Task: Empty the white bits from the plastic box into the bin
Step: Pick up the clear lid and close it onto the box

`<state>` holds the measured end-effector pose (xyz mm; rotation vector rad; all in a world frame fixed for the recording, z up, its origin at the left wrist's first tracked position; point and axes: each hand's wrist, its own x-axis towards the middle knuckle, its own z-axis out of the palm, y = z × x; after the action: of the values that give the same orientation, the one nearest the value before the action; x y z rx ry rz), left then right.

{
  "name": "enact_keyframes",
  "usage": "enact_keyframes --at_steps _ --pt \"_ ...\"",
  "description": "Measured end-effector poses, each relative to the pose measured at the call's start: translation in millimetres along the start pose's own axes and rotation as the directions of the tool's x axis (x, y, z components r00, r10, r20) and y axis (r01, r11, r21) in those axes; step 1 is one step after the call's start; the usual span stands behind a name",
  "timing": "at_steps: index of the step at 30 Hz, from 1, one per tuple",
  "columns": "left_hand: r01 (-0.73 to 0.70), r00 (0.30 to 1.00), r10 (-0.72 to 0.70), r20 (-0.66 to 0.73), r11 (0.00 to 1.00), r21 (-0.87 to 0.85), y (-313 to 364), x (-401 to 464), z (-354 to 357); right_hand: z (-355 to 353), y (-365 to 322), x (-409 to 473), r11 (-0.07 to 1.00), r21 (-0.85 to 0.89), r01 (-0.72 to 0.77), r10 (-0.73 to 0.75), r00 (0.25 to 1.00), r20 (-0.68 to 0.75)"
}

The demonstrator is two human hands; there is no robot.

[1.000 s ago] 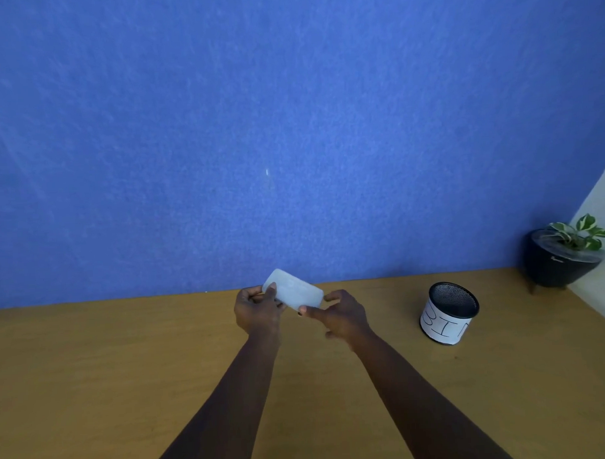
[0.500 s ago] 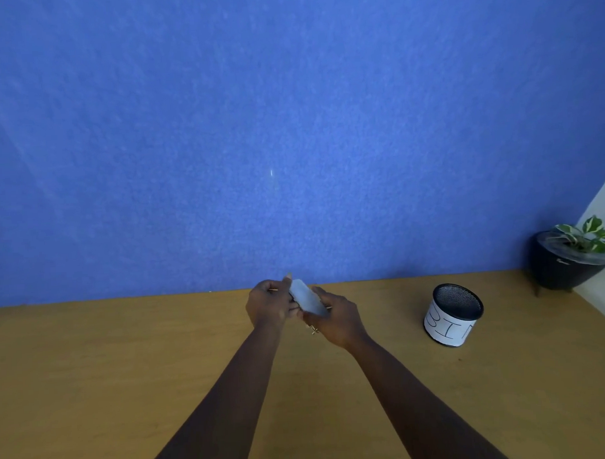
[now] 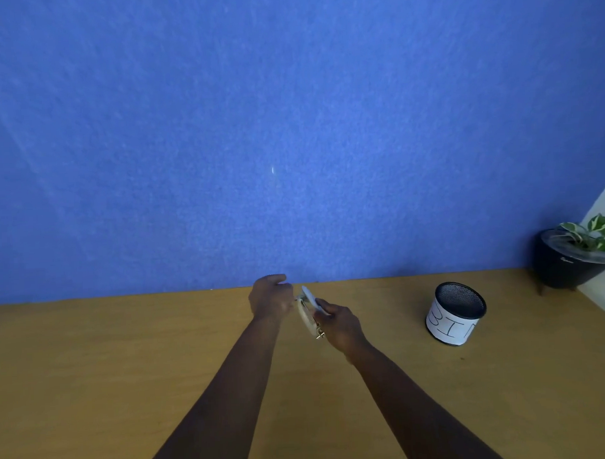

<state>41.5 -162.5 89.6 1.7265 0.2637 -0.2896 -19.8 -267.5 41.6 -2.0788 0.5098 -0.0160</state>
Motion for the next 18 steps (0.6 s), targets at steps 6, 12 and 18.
enact_keyframes --at_steps 6,12,18 --pt "0.195 0.961 -0.200 0.188 0.980 0.045 -20.9 -10.0 -4.5 -1.7 -5.8 -6.6 0.725 0.648 -0.236 0.165 0.972 0.169" --pt "0.241 0.940 -0.215 0.266 0.968 -0.070 -25.9 -10.6 -6.7 2.2 -10.4 -10.1 0.616 0.730 -0.296 0.234 0.954 0.190" --pt "0.204 0.972 -0.185 0.144 0.970 -0.134 -31.9 -13.1 -10.4 12.8 -11.2 -12.7 0.568 0.750 -0.338 0.244 0.940 0.239"
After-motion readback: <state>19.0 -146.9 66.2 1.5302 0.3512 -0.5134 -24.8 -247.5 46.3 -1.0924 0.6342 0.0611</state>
